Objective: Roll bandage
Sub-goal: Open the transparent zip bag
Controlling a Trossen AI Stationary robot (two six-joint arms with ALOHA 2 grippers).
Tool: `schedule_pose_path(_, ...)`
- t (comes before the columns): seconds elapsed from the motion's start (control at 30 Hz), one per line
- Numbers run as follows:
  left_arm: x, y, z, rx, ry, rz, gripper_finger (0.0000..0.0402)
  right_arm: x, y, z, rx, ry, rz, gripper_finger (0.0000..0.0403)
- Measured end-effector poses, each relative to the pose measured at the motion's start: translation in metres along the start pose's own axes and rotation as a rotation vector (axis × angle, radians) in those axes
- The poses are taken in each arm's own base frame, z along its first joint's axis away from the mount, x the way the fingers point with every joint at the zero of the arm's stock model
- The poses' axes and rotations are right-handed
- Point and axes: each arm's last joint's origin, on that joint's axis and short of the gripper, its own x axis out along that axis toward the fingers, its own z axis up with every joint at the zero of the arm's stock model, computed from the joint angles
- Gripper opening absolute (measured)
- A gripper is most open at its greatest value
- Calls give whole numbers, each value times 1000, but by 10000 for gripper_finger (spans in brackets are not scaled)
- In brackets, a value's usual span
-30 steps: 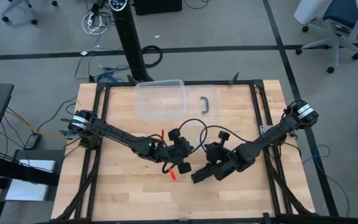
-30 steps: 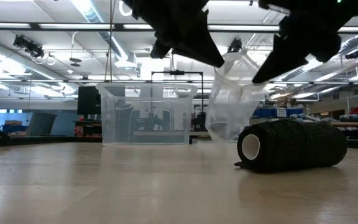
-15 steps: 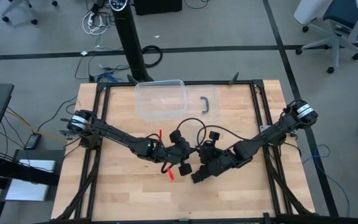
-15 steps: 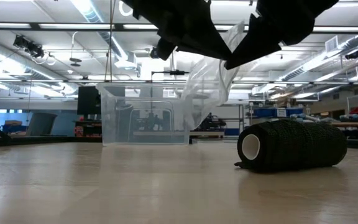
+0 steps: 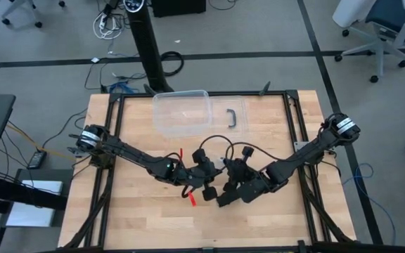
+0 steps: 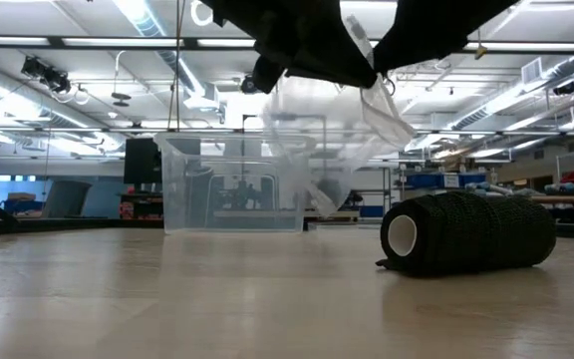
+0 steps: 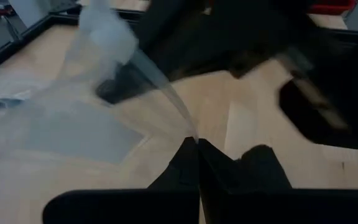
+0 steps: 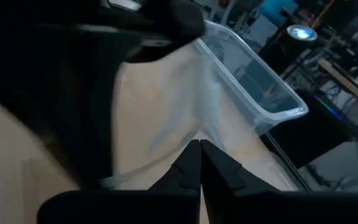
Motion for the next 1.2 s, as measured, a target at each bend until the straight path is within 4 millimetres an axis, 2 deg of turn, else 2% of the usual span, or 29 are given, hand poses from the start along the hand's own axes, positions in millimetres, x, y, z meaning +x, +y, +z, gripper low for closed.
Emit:
schedule_pose_path(0.33, -2, -4, 1, 21, -17, -13, 0, 11, 3, 0, 67, 43, 238, 1)
schedule_pose_path(0.57, -7, -12, 1, 47, -52, -10, 0, 23, -1, -29, 101, 149, 261, 1)
schedule_pose_path(0.87, -10, -14, -9, 55, 27, 19, 0, 7, -10, -31, 83, 189, 293, 0)
schedule_pose_path(1.2, -15, -14, -19, 37, 70, 118, 0, -1, -19, -42, 94, 279, 212, 0)
